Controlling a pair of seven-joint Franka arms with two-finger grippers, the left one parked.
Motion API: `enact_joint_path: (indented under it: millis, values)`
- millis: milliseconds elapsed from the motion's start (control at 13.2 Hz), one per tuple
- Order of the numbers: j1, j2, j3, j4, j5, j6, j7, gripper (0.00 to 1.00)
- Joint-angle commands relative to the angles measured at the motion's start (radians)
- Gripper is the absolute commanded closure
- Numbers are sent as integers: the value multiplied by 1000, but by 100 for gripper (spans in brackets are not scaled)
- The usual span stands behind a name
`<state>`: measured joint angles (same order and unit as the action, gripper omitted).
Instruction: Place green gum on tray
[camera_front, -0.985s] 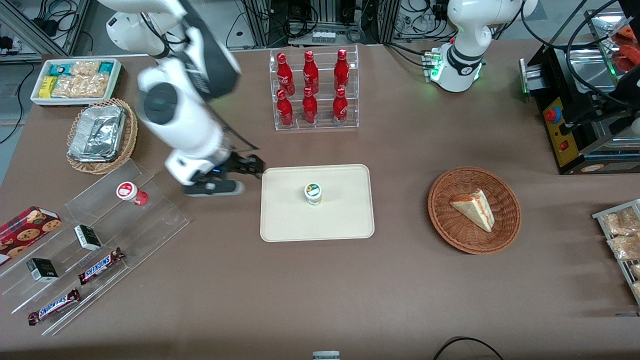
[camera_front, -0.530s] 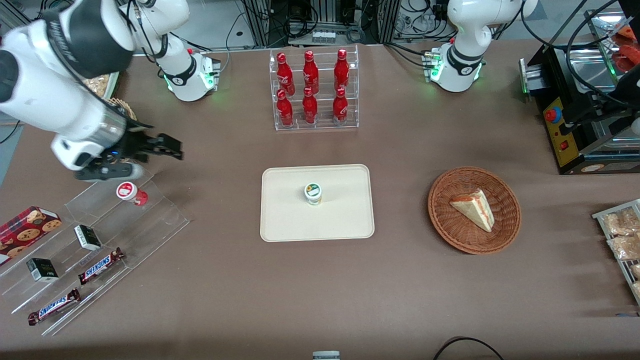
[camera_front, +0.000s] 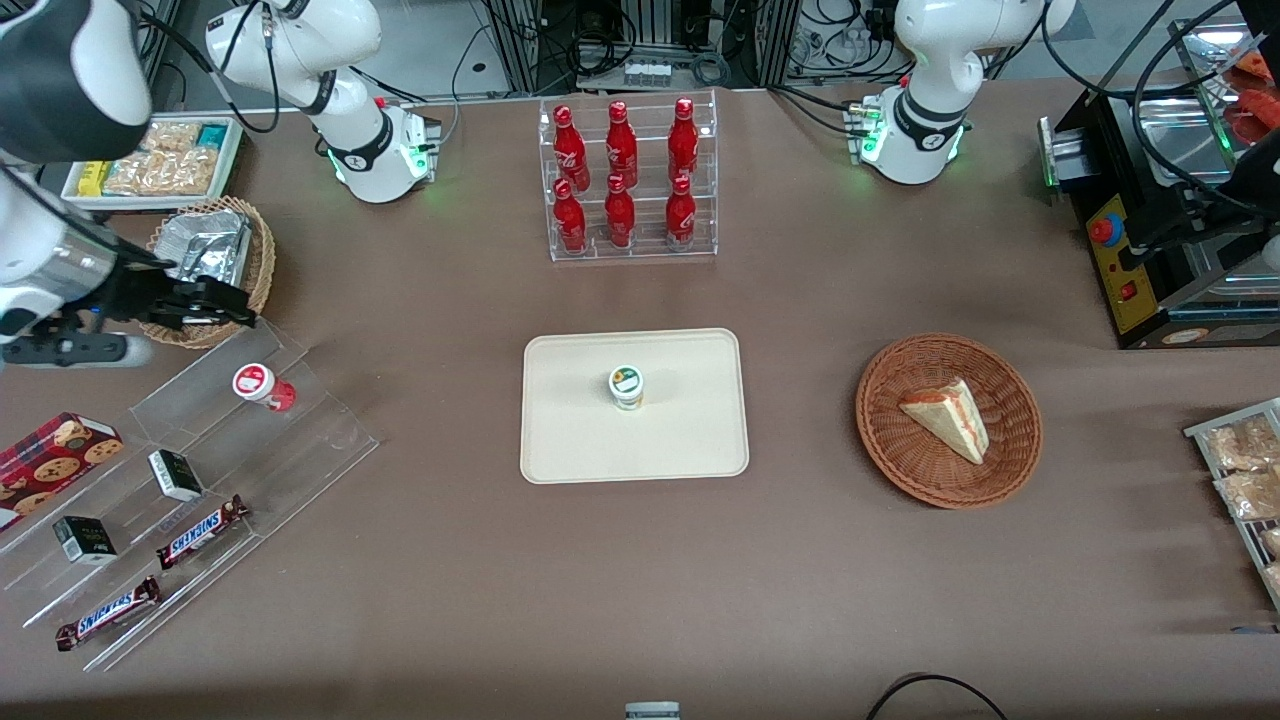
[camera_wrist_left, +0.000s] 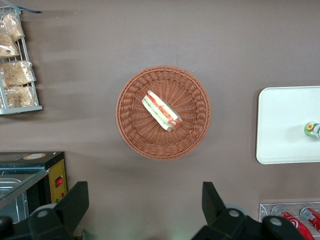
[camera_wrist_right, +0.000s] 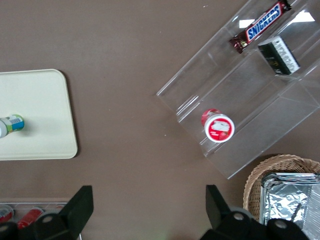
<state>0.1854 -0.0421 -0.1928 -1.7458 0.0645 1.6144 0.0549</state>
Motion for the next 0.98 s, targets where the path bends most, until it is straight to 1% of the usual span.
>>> enact_joint_path:
  millis: [0,152,227,455,758,909]
  values:
    - [-121,33,100,68,-6,-47,-1,0]
    - [-161,41,133,77,-20,-44,-1,0]
    - [-178,56,151,93,-40,-45,-3,0]
    - [-222,85,179,123,-43,-45,-7,0]
    - [-233,96,179,134,-43,-45,-9,0]
    - [-222,96,177,134,-45,-45,-7,0]
